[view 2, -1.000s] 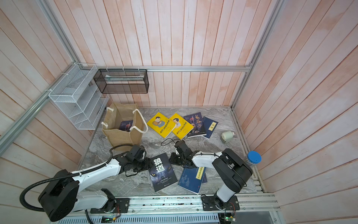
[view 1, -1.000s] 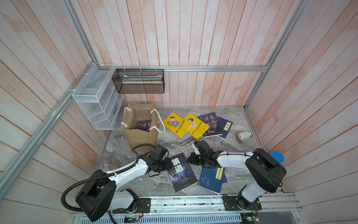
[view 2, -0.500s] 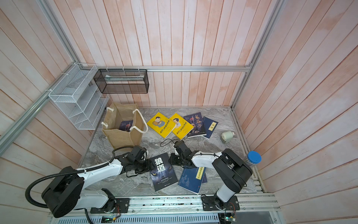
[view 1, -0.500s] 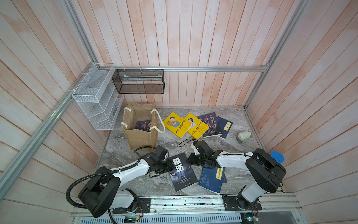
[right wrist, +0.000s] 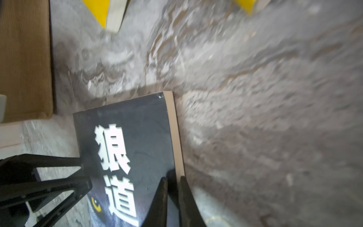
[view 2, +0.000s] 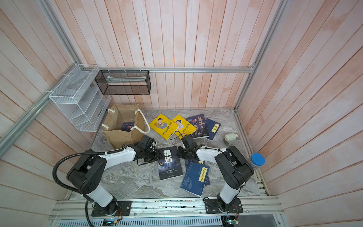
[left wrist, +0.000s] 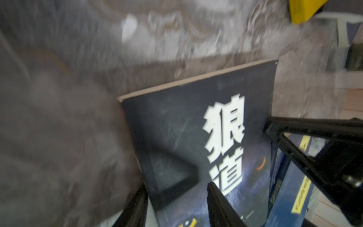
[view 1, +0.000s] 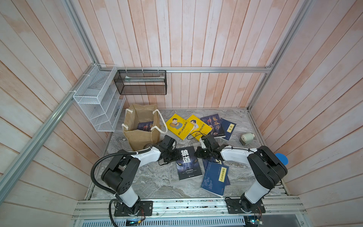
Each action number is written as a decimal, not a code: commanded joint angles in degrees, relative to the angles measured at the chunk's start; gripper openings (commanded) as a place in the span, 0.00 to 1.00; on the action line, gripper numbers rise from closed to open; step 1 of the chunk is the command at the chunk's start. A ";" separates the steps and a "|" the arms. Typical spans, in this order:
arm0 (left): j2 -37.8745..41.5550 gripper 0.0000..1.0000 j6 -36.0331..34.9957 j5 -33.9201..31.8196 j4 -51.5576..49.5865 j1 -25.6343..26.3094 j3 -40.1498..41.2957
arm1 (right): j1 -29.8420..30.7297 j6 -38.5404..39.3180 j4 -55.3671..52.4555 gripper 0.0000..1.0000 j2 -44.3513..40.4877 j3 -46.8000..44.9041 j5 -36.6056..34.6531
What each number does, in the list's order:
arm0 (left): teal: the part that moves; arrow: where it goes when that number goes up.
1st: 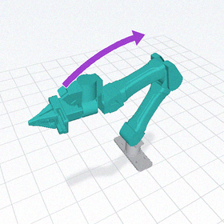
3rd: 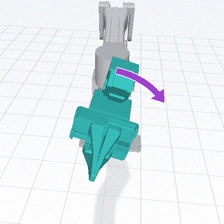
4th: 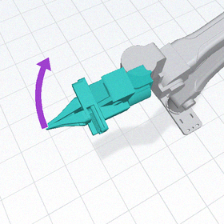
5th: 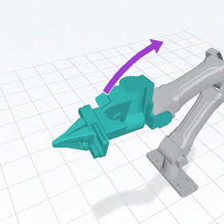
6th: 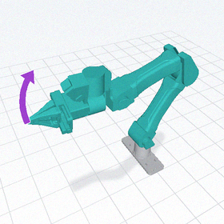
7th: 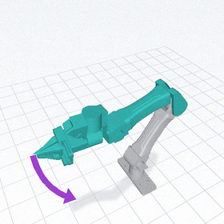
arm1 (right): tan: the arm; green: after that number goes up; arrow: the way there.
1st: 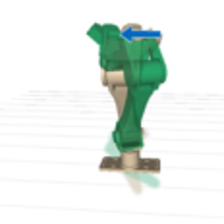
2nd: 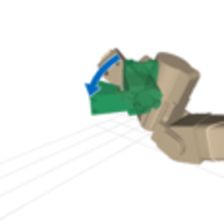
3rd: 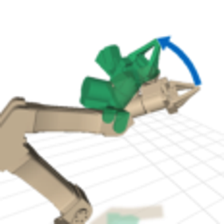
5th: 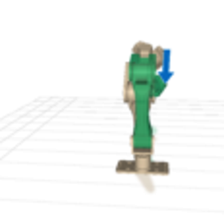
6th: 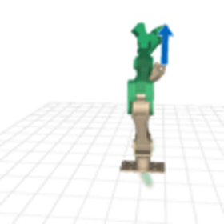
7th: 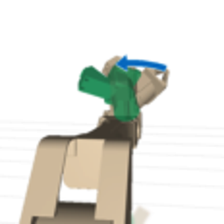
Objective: Put the books into the canvas bag
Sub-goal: Move the book to the center of the board.
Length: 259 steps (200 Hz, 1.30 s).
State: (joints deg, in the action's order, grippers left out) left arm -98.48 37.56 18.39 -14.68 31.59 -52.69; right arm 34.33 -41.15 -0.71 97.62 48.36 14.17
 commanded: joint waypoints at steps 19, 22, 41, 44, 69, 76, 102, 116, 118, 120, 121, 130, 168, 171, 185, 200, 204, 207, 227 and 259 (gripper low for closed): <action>-3.95 0.51 -6.76 2.73 5.10 -2.06 -10.77 | -1.32 2.53 -2.67 0.19 -0.33 3.91 2.55; -3.85 0.51 -6.79 2.58 4.94 -2.10 -10.84 | -1.23 2.38 -2.56 0.20 -0.73 3.67 2.60; -2.17 0.51 -6.17 2.44 4.92 -2.07 -8.98 | -0.70 0.82 -1.54 0.26 -2.33 1.09 2.69; -1.85 0.51 -6.00 2.46 4.92 -2.12 -8.40 | -0.50 0.65 -1.36 0.26 -2.54 0.57 2.77; 2.16 0.51 -4.26 2.45 6.00 -2.11 -2.16 | 2.23 -1.85 0.29 0.30 -2.99 -2.39 2.94; 3.30 0.51 -3.95 2.19 6.42 -2.07 -0.18 | 3.14 -2.57 0.81 0.31 -2.82 -3.01 3.05; 6.58 0.52 -3.50 0.55 6.37 -2.07 5.47 | 6.28 -4.91 2.70 0.33 -1.14 -4.21 3.32; 7.31 0.53 -3.37 0.01 6.00 -2.06 7.20 | 7.26 -5.76 3.37 0.33 -0.04 -4.41 3.49; 7.37 0.53 -3.37 -0.04 5.98 -2.06 7.43 | 7.42 -5.87 3.46 0.33 0.05 -4.46 3.45; 7.48 0.53 -3.37 -0.09 5.91 -2.06 7.60 | 7.53 -5.94 3.46 0.33 0.18 -4.42 3.48; 7.45 0.53 -3.33 -0.10 5.90 -2.06 7.69 | 7.65 -5.95 3.49 0.33 0.23 -4.42 3.49; 7.66 0.53 -3.20 -0.20 5.79 -2.12 8.39 | 8.01 -6.18 3.69 0.33 0.60 -4.33 3.45; 8.76 0.55 -2.54 -0.80 4.26 -2.06 9.82 | 8.48 -6.57 3.35 0.29 0.35 -4.88 2.11; 9.06 0.56 -2.50 -1.12 3.96 -2.06 9.94 | 8.43 -6.64 3.39 0.29 0.37 -4.99 2.01; 10.79 0.57 -2.49 -2.38 3.31 -2.06 10.59 | 8.48 -7.06 3.63 0.28 0.00 -5.78 1.76; 12.94 0.58 -2.62 -3.37 2.49 -2.07 11.34 | 8.47 -7.67 3.93 0.26 -0.29 -6.66 1.68; 13.44 0.58 -2.73 -3.43 2.23 -2.08 11.52 | 8.48 -7.84 3.92 0.25 -0.33 -6.86 1.65; 13.73 0.58 -2.80 -3.45 2.06 -2.11 11.69 | 8.47 -7.93 3.96 0.25 -0.35 -7.06 1.65; 15.15 0.58 -2.87 -2.88 0.84 -2.15 13.08 | 8.47 -8.66 4.38 0.24 -0.75 -8.06 1.65; 16.95 0.58 -1.25 -1.00 1.91 -2.21 17.12 | 8.48 -9.97 5.36 0.23 -1.57 -9.84 1.56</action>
State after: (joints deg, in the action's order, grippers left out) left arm -83.00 34.52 16.88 -11.66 29.63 -38.85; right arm 42.24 -49.71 8.01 95.96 41.21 16.56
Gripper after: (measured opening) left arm 0.581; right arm 0.231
